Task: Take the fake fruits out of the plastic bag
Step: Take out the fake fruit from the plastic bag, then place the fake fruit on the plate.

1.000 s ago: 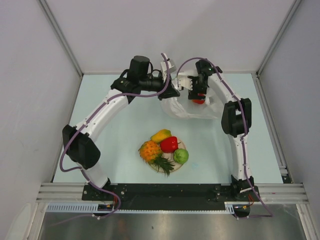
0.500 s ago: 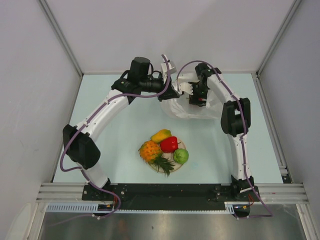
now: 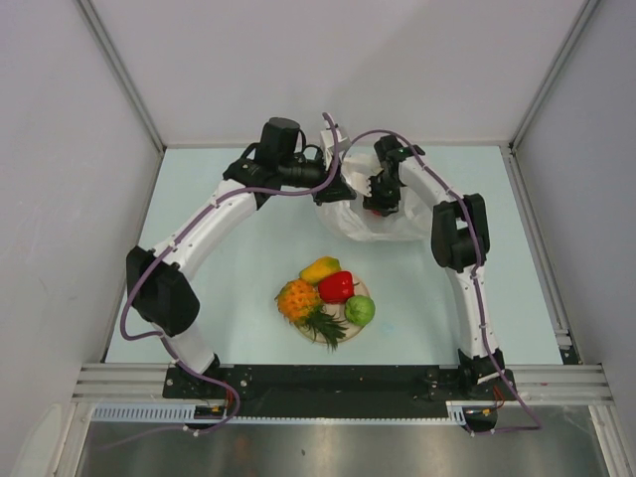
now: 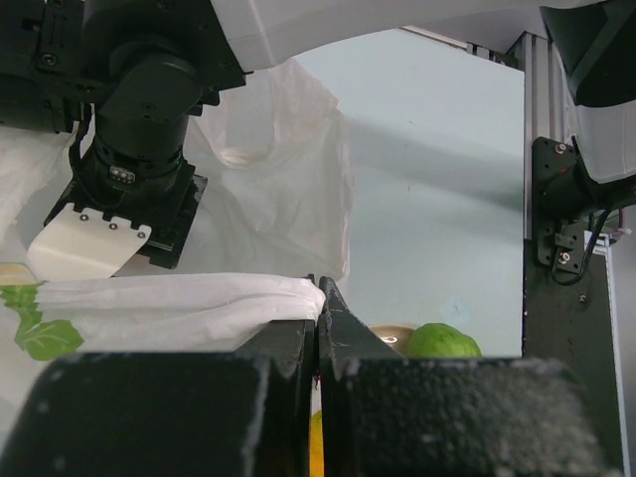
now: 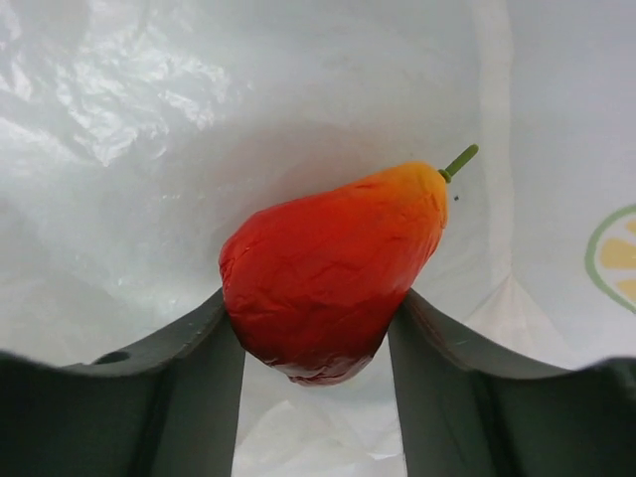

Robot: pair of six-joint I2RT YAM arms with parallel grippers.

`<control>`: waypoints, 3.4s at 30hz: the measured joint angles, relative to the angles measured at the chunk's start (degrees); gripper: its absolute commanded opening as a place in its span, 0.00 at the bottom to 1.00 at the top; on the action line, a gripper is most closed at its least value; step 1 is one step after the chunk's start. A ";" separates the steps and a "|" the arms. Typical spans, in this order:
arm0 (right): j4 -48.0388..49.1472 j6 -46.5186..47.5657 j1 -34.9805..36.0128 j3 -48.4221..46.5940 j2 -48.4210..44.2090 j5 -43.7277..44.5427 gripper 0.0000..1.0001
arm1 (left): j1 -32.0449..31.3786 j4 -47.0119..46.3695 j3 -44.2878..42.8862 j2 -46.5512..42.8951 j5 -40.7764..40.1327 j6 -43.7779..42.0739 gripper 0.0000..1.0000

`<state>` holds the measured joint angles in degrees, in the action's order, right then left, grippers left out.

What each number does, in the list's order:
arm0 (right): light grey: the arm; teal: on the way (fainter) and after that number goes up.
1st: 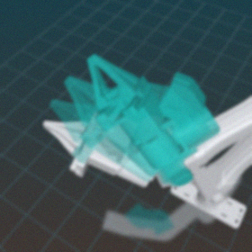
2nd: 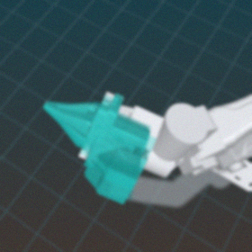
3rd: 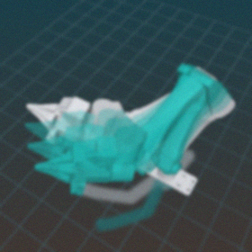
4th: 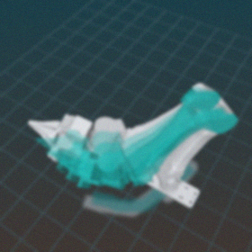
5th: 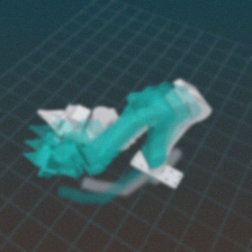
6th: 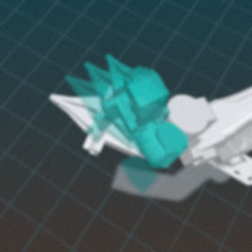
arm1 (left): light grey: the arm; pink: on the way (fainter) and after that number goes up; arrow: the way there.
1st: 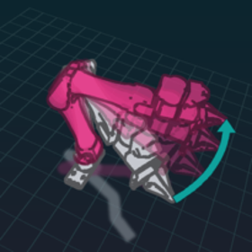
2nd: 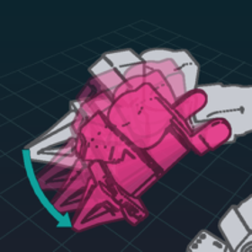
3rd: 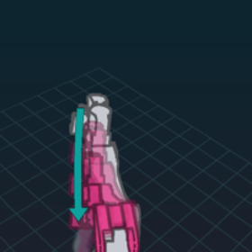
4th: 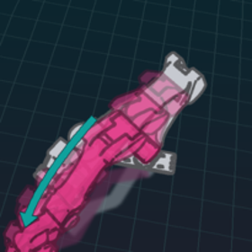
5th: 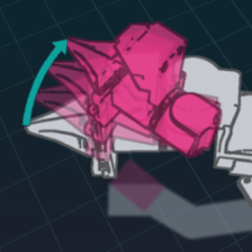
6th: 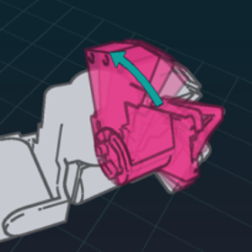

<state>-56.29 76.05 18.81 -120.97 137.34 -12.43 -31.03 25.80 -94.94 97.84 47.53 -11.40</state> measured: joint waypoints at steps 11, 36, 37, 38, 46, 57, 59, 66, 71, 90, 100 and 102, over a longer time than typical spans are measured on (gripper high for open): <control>5.38 -17.44 -0.07 14.88 -25.33 -9.55 0.43 | -0.09 -3.26 -0.02 1.03 0.15 2.67 0.00; 11.58 -47.98 -3.54 15.28 -40.68 -21.03 0.41 | 12.52 -10.14 -24.35 11.54 -25.33 -1.18 0.00; 11.61 -47.69 -1.31 17.16 -43.04 -21.22 0.41 | 12.61 -9.92 -22.08 10.08 -25.70 -1.16 0.00; 12.02 -47.28 1.25 19.87 -45.72 -21.46 0.41 | 12.57 -10.01 -18.69 8.17 -26.32 -1.11 0.01; 7.21 -44.76 10.97 38.84 -56.72 -22.51 0.41 | 11.39 -6.45 -3.08 0.68 -29.40 0.81 1.00; 3.10 -38.60 17.29 43.36 -57.02 -21.24 0.41 | 12.09 -2.64 4.20 -18.25 -32.13 -3.82 1.00; 3.54 -37.16 20.79 45.79 -58.07 -20.65 0.41 | 13.81 -2.86 6.71 -22.45 -32.48 -5.11 1.00; 5.27 -30.95 34.88 50.01 -59.17 -11.30 0.41 | 19.23 -2.86 16.85 -30.80 -28.46 -5.20 1.00; 10.54 -22.86 42.58 51.84 -58.14 0.52 0.41 | 19.17 -5.40 25.68 -40.83 -22.67 -4.31 1.00; 14.75 -14.93 43.95 53.05 -45.66 12.44 0.43 | 27.63 -11.13 38.16 -57.27 -15.43 -1.07 1.00; 13.25 -14.47 45.00 53.05 -45.62 12.48 0.49 | 27.85 -14.23 41.09 -56.28 -14.10 1.18 1.00; 13.20 -14.34 45.00 53.05 -45.62 12.20 0.53 | 27.85 -14.58 41.66 -56.22 -14.03 1.49 1.00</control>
<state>-43.09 61.71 63.81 -67.92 91.72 -0.23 -3.18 11.22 -53.28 41.63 33.50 -9.91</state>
